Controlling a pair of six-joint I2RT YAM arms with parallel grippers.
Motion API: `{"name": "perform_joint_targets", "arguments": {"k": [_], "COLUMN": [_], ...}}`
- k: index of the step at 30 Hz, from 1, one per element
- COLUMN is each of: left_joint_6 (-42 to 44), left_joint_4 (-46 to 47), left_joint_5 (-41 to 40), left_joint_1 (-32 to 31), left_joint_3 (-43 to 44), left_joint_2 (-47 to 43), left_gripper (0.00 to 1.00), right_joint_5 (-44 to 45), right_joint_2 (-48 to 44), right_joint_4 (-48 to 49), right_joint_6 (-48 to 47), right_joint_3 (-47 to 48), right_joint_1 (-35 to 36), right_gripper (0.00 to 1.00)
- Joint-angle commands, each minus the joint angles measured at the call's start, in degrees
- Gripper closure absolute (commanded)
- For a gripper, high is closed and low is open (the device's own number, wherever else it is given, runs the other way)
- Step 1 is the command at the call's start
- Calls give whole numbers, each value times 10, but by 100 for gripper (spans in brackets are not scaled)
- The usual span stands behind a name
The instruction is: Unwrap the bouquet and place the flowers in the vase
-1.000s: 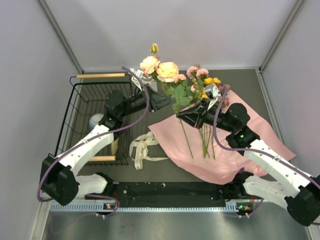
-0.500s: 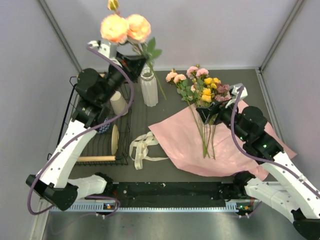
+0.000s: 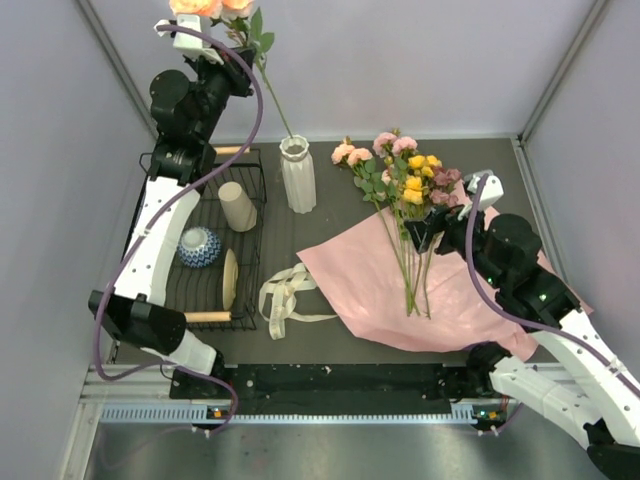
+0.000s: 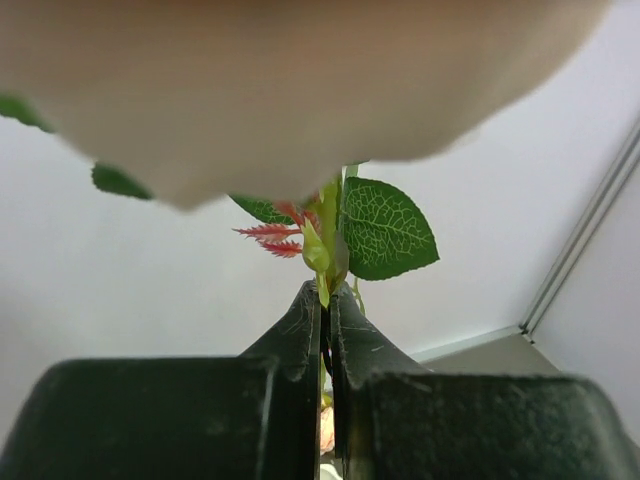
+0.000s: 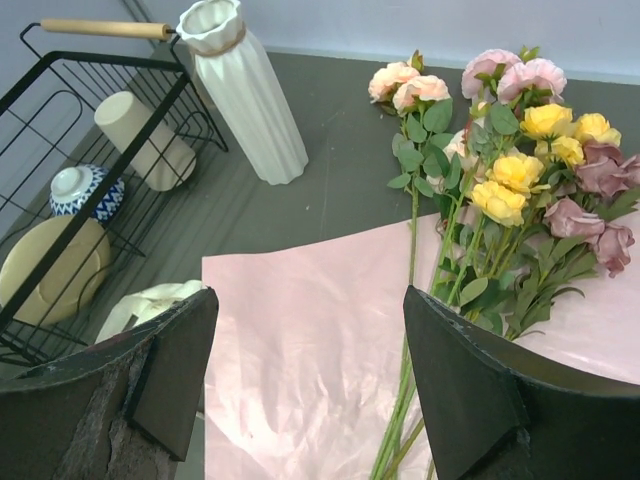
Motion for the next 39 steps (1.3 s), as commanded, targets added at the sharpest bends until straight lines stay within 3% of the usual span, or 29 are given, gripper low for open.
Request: {"name": "perform_joint_targets", "arguments": {"k": [1,29,36,39], "left_joint_6": [-10,-49,-59,-60], "left_joint_4": [25,150,124,94], "left_joint_5": [12,66,65,59], "left_joint_1": [10,13,13,13], "left_joint_3": [14,-198,-194,-185], "left_joint_2": [12,91,102,103], "left_gripper": [100,100,95,81], "right_joint_5": [15,-7,-10,-2], "right_joint_2": [-10,39,62,87], "right_joint_4": [-7,-5,-1,-2], "right_joint_6": [3,23,30,33], "right_joint_3": [34,26,18,19], "right_joint_1": [4,4,4,3], "right_gripper": [24,24,24,24]}}
